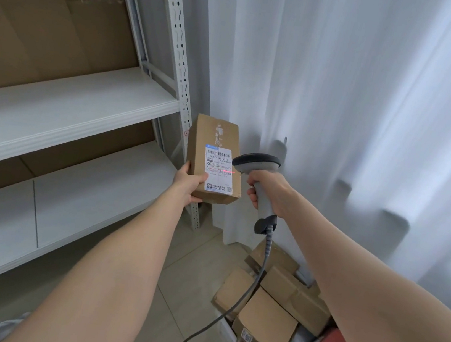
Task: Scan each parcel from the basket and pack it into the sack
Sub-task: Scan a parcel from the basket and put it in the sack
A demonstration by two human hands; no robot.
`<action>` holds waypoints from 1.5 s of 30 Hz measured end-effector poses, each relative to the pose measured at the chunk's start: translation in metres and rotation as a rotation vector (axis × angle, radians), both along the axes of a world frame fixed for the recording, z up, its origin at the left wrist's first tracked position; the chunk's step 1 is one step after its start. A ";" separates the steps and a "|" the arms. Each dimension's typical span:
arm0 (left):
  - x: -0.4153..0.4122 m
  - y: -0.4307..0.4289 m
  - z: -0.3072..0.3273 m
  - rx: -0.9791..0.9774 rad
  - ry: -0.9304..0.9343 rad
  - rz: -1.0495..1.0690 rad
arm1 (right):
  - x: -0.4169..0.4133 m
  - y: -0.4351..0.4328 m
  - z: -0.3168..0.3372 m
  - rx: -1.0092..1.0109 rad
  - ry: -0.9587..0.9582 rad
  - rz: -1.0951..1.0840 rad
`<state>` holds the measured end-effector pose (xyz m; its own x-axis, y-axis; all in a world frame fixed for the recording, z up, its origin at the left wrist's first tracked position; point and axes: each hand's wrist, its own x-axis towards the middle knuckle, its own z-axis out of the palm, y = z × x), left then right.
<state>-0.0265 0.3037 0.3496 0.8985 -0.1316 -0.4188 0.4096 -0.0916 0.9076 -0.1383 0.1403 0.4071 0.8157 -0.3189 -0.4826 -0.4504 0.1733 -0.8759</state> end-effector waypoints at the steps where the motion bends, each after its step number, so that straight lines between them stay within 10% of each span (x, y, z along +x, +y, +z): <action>1: 0.000 0.002 0.000 0.000 0.000 0.001 | 0.000 0.001 0.002 -0.009 0.002 0.006; 30: 0.000 0.070 -0.004 -0.036 0.053 0.049 | 0.015 0.071 -0.004 0.012 -0.101 -0.058; 45: -0.082 0.244 -0.021 0.098 0.093 0.496 | 0.051 0.239 -0.053 0.198 -0.077 0.207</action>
